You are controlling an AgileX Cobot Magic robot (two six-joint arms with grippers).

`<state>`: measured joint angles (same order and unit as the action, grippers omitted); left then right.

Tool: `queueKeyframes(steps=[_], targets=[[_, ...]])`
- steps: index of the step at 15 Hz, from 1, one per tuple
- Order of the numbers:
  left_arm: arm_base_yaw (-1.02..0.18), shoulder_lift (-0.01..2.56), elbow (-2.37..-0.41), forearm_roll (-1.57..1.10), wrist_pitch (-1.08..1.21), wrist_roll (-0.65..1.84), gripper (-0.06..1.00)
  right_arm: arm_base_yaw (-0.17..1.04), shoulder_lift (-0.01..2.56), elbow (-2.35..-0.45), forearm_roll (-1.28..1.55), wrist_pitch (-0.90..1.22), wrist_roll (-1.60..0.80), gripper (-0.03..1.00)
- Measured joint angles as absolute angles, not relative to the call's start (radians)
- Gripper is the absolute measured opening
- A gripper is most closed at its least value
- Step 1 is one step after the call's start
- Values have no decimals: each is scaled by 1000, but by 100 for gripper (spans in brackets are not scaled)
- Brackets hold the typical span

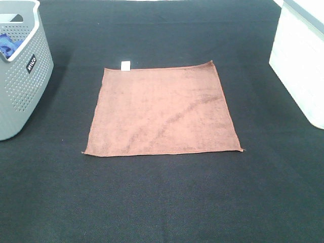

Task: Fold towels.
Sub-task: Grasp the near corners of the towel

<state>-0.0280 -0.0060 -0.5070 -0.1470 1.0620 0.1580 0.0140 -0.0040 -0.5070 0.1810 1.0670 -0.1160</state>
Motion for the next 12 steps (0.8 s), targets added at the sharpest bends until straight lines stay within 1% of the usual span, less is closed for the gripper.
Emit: queueKeyframes(steps=[12], targets=[[-28, -6, -507, -147, 1062, 158, 65, 14, -4, -507, 181, 1067, -116, 76]])
